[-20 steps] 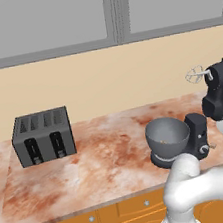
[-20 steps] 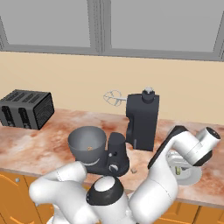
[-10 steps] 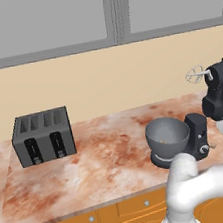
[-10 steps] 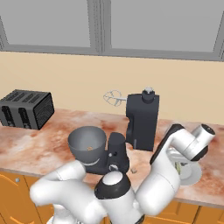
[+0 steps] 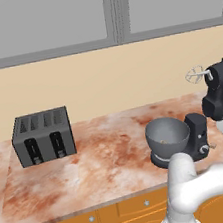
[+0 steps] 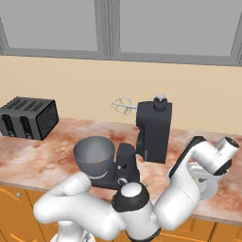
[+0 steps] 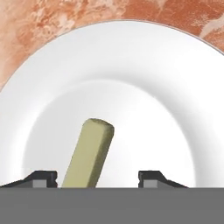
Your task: Add butter and sugar cubes to the stand mixer bowl and then turn on the stand mixer to begin making frosting.
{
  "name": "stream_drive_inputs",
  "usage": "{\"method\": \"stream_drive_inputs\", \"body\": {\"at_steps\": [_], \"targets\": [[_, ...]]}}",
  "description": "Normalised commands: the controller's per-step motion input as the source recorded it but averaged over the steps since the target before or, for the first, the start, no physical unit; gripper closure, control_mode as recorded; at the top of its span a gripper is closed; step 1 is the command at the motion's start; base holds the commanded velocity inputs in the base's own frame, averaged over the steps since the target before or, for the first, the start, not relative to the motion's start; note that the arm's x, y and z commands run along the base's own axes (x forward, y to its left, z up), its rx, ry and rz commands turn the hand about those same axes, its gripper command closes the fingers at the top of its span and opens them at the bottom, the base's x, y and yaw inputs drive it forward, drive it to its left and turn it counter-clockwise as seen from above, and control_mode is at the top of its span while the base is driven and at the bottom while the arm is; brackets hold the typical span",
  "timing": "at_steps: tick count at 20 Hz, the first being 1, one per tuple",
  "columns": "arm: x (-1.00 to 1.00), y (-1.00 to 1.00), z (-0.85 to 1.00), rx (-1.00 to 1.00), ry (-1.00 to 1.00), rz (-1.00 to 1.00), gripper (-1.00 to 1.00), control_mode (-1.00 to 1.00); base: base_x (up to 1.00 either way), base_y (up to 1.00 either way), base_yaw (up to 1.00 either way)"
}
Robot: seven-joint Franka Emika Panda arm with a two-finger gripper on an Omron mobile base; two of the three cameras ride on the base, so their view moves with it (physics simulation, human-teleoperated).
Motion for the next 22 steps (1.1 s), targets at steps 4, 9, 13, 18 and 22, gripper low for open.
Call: {"method": "stream_drive_inputs", "body": {"at_steps": [4, 9, 13, 18, 22], "targets": [[-0.20, 0.06, -0.63, -0.02, 0.02, 0.00, 1.00, -1.00, 0.00, 0.00, 0.00], [-0.52, 0.27, -0.71, -0.06, 0.01, -0.01, 1.00, -1.00, 0.00, 0.00, 0.00], [-0.78, 0.28, -0.56, -0.04, 0.00, -0.01, 1.00, -1.00, 0.00, 0.00, 0.00], [-0.73, 0.01, 0.27, 0.00, -0.09, 0.00, 1.00, -1.00, 0.00, 0.00, 0.00], [-0.62, 0.00, 0.96, 0.04, -0.17, 0.00, 1.00, -1.00, 0.00, 0.00, 0.00]]}}
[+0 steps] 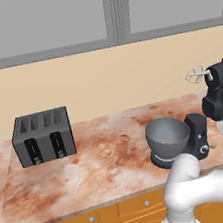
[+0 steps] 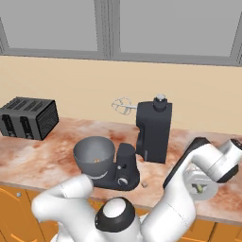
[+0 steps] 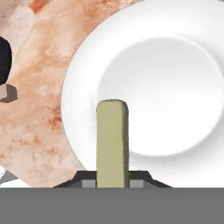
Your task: Add butter and sugar cubes to the stand mixer bowl and then turn on the stand mixer to begin making frosting.
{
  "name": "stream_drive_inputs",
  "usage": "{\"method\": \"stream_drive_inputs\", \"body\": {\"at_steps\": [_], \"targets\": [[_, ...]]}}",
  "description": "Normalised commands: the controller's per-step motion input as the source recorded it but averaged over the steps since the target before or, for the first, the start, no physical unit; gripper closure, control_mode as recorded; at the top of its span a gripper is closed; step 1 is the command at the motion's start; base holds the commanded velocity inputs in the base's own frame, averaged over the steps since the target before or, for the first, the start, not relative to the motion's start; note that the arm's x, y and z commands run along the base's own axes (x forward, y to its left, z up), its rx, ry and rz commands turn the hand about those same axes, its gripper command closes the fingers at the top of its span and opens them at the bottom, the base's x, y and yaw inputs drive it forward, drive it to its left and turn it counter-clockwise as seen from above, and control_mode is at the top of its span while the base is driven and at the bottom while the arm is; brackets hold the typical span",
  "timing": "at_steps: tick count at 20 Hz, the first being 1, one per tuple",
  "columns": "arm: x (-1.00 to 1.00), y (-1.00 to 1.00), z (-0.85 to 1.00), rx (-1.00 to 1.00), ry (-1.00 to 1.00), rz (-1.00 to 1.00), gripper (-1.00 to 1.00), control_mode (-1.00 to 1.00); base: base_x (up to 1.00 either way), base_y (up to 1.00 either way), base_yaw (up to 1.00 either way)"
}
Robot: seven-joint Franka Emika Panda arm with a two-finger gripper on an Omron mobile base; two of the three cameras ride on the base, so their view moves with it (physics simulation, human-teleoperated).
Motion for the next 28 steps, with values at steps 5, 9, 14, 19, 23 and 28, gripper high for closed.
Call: {"method": "stream_drive_inputs", "body": {"at_steps": [5, 9, 14, 19, 23, 28], "targets": [[-0.83, 0.00, 0.99, 0.02, -0.12, 0.00, 1.00, -1.00, 0.00, 0.00, 0.00], [-1.00, 0.28, 0.78, 0.00, -0.01, 0.00, 1.00, -1.00, 0.00, 0.00, 0.00], [-0.84, 0.86, 0.70, 0.00, 0.00, 0.00, 1.00, -1.00, 0.00, 0.00, 0.00], [-0.23, 1.00, 0.57, 0.00, 0.04, 0.00, 1.00, -1.00, 0.00, 0.00, 0.00], [0.00, 1.00, 0.35, 0.00, 0.01, 0.00, 1.00, -1.00, 0.00, 0.00, 0.00], [0.00, 1.00, 0.22, -0.01, 0.00, 0.00, 1.00, -1.00, 0.00, 0.00, 0.00]]}}
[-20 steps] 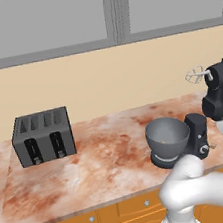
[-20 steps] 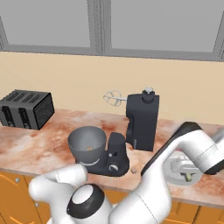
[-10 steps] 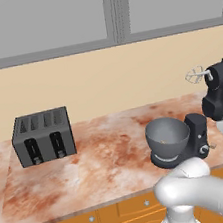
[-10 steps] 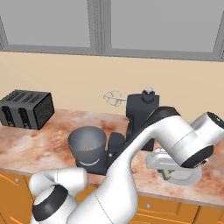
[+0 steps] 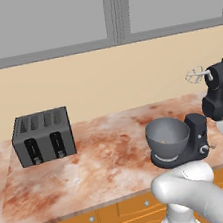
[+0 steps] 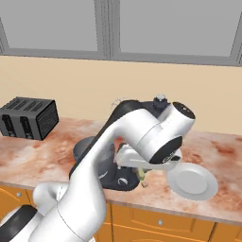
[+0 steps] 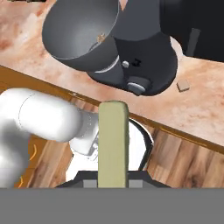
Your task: Add butter and sugar cubes to the stand mixer bowl and then turn on the stand mixer to begin making frosting.
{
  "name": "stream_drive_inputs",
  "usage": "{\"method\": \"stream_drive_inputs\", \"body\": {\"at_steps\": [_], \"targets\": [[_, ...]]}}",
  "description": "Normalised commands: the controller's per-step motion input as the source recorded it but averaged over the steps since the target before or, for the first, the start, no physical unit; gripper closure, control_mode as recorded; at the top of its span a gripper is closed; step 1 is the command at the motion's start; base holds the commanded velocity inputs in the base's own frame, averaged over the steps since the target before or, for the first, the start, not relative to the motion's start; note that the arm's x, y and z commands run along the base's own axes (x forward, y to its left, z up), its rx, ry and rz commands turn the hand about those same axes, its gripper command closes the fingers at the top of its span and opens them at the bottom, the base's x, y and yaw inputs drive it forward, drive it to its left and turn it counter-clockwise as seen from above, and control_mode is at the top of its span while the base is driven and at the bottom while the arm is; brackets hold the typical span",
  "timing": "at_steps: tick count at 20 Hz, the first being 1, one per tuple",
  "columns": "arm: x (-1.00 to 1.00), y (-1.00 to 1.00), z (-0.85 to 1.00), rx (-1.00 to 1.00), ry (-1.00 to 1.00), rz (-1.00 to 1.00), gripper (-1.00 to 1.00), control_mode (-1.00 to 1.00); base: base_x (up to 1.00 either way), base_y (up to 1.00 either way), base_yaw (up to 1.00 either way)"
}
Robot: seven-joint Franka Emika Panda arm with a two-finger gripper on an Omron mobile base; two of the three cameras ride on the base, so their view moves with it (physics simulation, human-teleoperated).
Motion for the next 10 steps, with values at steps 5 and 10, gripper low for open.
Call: {"method": "stream_drive_inputs", "body": {"at_steps": [5, 10], "targets": [[0.17, 1.00, 0.14, -0.01, 0.00, 0.00, 1.00, -1.00, 0.00, 0.00, 0.00], [0.33, 1.00, 0.01, -0.04, 0.00, -0.01, 1.00, -1.00, 0.00, 0.00, 0.00]]}}
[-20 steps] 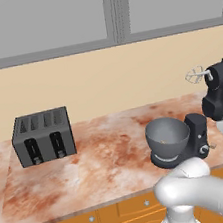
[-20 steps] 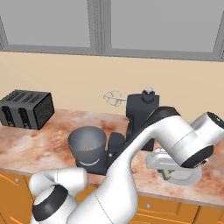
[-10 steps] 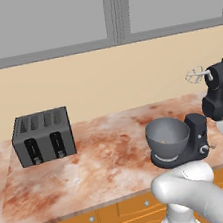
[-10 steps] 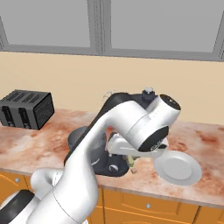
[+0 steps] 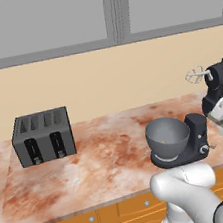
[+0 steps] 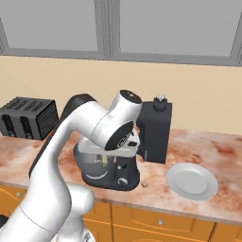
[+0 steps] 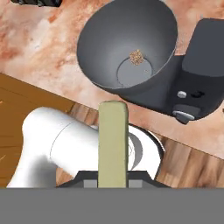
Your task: Add butter and sugar cubes to the stand mixer bowl and then turn on the stand mixer to begin making frosting.
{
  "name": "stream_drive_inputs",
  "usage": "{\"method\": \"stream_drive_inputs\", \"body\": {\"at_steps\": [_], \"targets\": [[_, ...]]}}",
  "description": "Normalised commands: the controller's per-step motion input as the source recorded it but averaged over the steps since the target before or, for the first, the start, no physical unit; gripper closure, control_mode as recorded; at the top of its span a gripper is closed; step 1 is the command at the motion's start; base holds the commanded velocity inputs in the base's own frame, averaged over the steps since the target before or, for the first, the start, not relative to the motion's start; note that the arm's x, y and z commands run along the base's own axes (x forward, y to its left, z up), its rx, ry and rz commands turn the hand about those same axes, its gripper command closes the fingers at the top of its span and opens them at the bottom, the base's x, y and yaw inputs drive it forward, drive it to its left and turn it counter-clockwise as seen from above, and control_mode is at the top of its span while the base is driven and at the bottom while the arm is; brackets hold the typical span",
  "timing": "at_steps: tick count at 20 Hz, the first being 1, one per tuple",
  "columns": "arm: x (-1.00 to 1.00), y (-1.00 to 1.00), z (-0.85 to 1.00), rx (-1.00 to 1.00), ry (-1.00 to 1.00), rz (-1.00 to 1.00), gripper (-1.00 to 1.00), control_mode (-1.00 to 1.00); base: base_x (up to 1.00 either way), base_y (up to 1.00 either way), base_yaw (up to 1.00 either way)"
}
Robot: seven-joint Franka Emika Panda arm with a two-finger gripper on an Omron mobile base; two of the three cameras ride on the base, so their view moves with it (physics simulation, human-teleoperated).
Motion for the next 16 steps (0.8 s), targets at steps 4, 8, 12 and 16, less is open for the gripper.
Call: {"method": "stream_drive_inputs", "body": {"at_steps": [4, 8, 12, 16], "targets": [[0.49, 0.90, 0.00, -0.07, 0.00, -0.03, 1.00, -1.00, 0.00, 0.00, 0.00], [0.51, 0.76, 0.00, -0.09, 0.00, -0.03, 1.00, -1.00, 0.00, 0.00, 0.00], [0.54, 0.55, -0.11, -0.11, 0.01, -0.04, 1.00, -1.00, 0.00, 0.00, 0.00], [0.51, 0.20, -0.34, -0.12, 0.06, -0.06, 1.00, -1.00, 0.00, 0.00, 0.00]]}}
